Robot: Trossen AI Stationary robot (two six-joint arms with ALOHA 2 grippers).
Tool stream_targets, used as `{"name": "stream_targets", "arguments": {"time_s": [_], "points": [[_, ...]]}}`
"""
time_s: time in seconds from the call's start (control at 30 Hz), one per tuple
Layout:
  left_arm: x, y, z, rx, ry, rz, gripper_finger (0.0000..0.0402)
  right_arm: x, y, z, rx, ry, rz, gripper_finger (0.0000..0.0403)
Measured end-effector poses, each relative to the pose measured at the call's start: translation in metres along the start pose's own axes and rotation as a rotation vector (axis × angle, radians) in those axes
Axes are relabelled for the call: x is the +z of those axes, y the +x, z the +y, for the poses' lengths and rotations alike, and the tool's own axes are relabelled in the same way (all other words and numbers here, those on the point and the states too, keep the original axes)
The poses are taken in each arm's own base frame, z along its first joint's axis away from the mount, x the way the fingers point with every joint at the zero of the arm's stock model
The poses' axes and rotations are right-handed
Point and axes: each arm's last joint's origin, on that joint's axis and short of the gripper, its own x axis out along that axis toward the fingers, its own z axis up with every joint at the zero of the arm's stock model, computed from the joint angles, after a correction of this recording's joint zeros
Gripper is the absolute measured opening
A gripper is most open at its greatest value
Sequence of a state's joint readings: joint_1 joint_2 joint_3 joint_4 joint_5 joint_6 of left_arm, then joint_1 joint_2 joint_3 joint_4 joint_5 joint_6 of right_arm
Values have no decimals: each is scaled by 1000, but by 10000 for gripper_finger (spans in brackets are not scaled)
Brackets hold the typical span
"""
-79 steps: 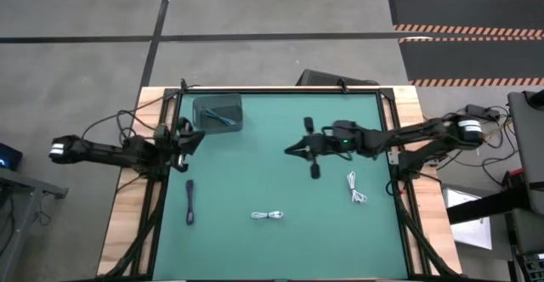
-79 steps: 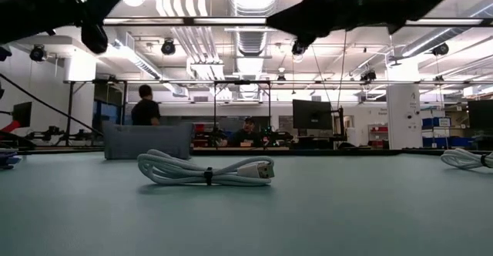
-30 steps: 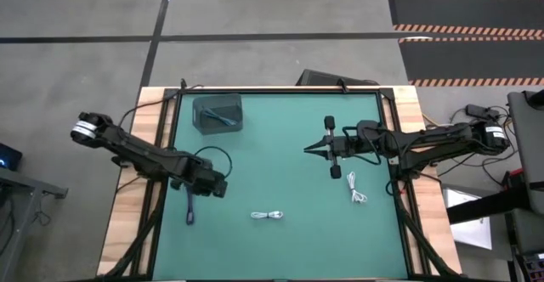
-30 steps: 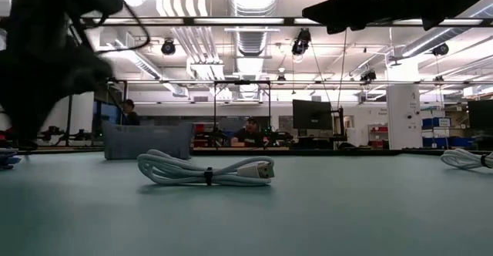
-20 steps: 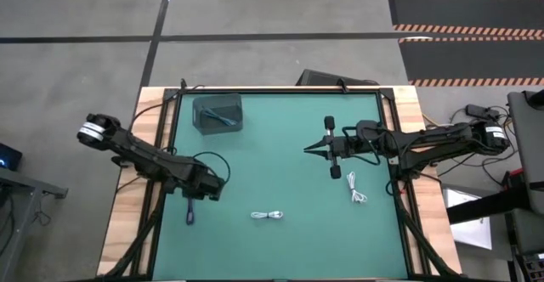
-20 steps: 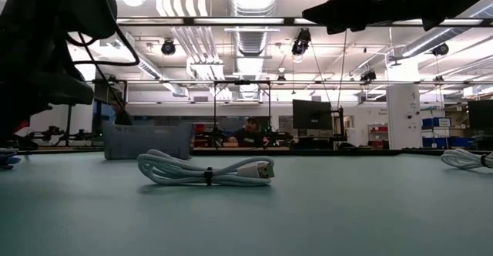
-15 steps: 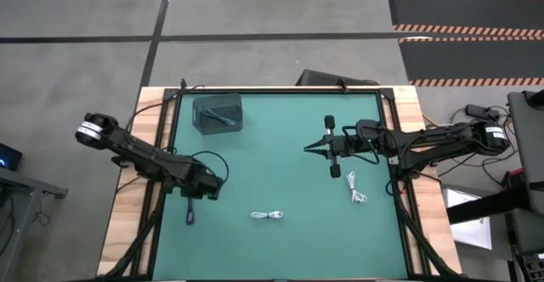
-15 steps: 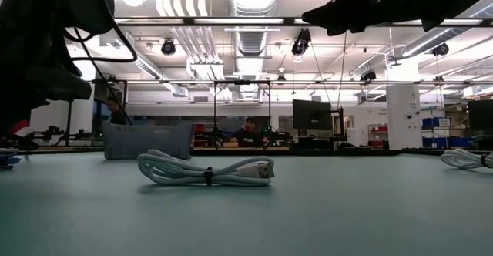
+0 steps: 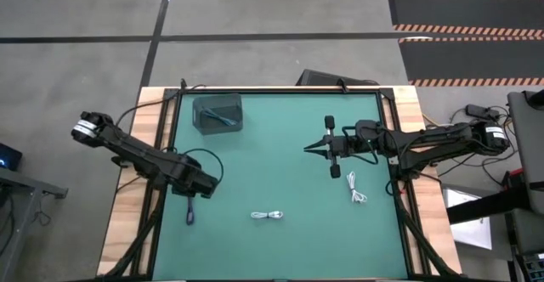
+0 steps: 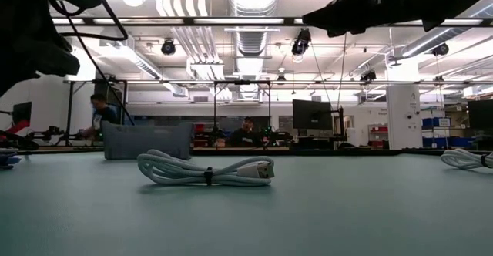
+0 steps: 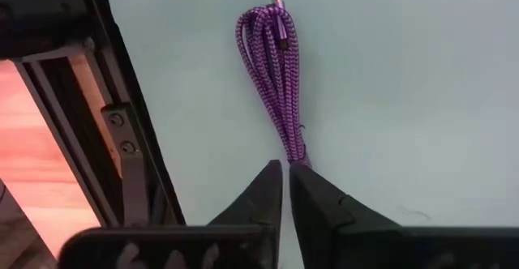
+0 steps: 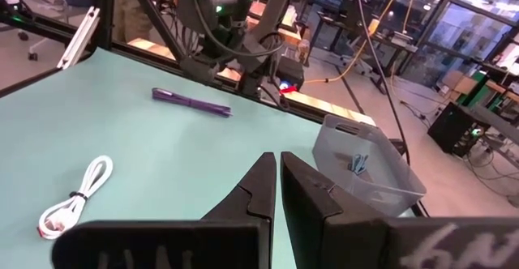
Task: Pick and place USB-C Cables
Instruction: Put the purple charger cable into the black bin
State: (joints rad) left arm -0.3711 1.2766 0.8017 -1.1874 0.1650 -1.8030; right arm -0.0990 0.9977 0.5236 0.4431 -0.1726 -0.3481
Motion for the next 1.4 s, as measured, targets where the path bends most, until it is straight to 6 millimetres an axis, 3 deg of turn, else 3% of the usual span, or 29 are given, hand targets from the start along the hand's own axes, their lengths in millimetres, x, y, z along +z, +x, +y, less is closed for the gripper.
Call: {"name": "stream_targets", "arguments": {"time_s": [0.53,1.4], "points": [[-1,9,-3,2,15,-8,190,-1,0,0,2,8,5,13],[-10,39,-11,23,-1,-108,193,-2,0,1,9,9,25,13]]}}
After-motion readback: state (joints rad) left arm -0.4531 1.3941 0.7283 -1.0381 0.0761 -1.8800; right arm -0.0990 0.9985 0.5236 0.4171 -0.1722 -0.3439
